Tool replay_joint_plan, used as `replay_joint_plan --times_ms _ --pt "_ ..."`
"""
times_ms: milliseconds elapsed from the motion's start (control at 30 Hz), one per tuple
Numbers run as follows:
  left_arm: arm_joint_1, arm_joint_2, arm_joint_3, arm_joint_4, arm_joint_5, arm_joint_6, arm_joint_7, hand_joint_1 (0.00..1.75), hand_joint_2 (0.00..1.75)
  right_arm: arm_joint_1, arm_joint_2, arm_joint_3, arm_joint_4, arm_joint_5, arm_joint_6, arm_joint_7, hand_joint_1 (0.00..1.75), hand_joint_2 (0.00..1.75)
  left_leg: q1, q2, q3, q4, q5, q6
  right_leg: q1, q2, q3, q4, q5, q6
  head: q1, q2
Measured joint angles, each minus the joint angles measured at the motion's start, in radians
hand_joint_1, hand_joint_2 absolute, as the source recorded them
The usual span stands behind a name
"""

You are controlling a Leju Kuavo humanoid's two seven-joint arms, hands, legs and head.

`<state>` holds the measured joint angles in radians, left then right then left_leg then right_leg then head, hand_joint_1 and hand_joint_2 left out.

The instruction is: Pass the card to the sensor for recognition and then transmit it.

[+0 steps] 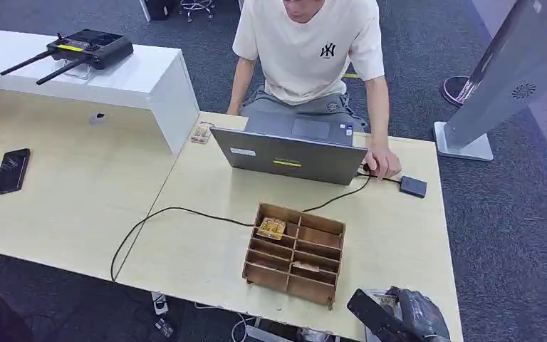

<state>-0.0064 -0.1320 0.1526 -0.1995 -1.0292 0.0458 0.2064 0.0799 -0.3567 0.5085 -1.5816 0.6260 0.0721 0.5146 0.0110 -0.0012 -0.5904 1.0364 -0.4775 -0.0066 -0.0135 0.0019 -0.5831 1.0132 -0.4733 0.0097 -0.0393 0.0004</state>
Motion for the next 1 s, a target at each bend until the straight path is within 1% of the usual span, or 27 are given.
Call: replay_joint_plan --times_ms 300,500,600,767,833,1000 --pt "0.000 0.000 0.002 0.000 0.013 0.006 -0.001 0.00 0.00 0.017 0.000 0.000 -0.021 -0.001 -0.055 -0.002 1.75 1.75 0.000 0.000 0.000 0.000 0.000 0.000 0.000 0.000 0.000 0.000 0.000 0.000 0.000 0.000" --pt "0.002 0.000 0.008 0.000 0.026 0.012 -0.008 0.00 0.00 0.042 0.000 -0.007 -0.077 0.009 -0.107 -0.003 1.75 1.75 0.000 0.000 0.000 0.000 0.000 0.000 0.000 0.000 0.000 0.000 0.000 0.000 0.000 0.000" --pt "0.003 0.000 0.010 0.000 0.034 0.018 -0.009 0.00 0.00 0.054 0.000 -0.010 -0.110 0.023 -0.145 -0.010 1.75 1.75 0.000 0.000 0.000 0.000 0.000 0.000 0.000 0.000 0.000 0.000 0.000 0.000 0.000 0.000" --pt "0.003 0.000 0.014 0.000 0.036 0.018 -0.009 0.00 0.00 0.063 0.000 -0.011 -0.140 0.025 -0.153 -0.016 1.75 1.75 0.000 0.000 -0.001 0.000 0.000 0.000 0.000 0.000 0.000 0.000 0.000 0.000 0.000 0.000" --pt "0.003 0.000 0.016 0.000 0.039 0.019 -0.010 0.00 0.00 0.068 0.000 -0.011 -0.148 0.034 -0.172 -0.027 1.75 1.75 0.000 0.000 -0.001 0.000 0.000 0.000 0.000 0.000 0.000 0.000 0.000 0.000 0.000 0.000" --pt "0.003 -0.002 0.031 0.000 0.051 0.029 -0.021 0.00 0.00 0.081 0.029 -0.013 -0.203 0.047 -0.276 -0.094 1.75 1.75 0.000 0.000 -0.001 0.000 0.000 0.000 0.000 0.000 0.000 0.000 0.000 0.000 0.000 0.000"
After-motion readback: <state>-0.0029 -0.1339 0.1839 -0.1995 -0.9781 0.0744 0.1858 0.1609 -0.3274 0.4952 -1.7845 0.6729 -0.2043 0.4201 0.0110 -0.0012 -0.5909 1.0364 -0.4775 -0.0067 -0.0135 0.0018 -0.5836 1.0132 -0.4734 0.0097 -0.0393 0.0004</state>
